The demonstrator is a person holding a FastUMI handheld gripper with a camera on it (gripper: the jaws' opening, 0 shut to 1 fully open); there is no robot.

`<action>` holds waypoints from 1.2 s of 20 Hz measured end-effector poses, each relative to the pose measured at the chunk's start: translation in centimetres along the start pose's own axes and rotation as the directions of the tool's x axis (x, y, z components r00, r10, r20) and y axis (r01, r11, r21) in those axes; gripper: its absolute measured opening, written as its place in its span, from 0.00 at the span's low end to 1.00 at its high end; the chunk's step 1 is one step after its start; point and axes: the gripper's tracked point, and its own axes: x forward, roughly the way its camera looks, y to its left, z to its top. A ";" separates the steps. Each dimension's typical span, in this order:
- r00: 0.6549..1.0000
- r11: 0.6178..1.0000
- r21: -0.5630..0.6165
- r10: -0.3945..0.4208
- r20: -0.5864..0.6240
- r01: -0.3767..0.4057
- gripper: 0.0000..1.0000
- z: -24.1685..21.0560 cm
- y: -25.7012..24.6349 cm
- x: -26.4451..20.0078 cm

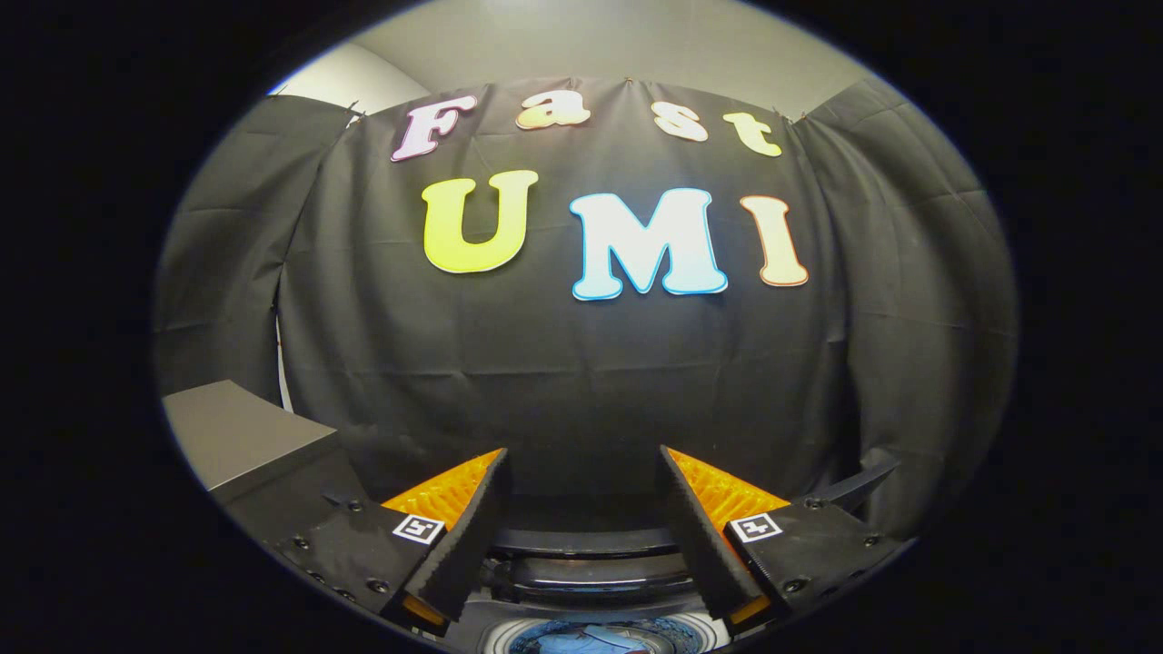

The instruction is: Put the clothes into the washing machine and then close the washing machine lid.

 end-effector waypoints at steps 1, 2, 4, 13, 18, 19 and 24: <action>1.000 1.000 0.000 0.000 0.000 0.000 0.98 -0.1 0.0 -0.4; 1.000 1.000 0.001 -0.002 -0.002 0.002 0.98 -0.2 0.0 -0.7; 1.000 1.000 -0.001 -0.006 -0.011 0.006 0.98 -0.6 0.0 -1.4; 0.999 1.000 -0.007 -0.008 -0.038 0.008 0.98 -2.1 0.2 -4.6; 0.998 1.000 -0.008 -0.005 -0.057 0.005 0.98 -3.5 0.3 -6.7; 0.998 1.000 -0.010 -0.004 -0.062 0.003 0.98 -4.0 0.3 -7.1; 0.997 1.000 -0.011 -0.010 -0.083 0.009 0.99 -5.3 0.1 -9.9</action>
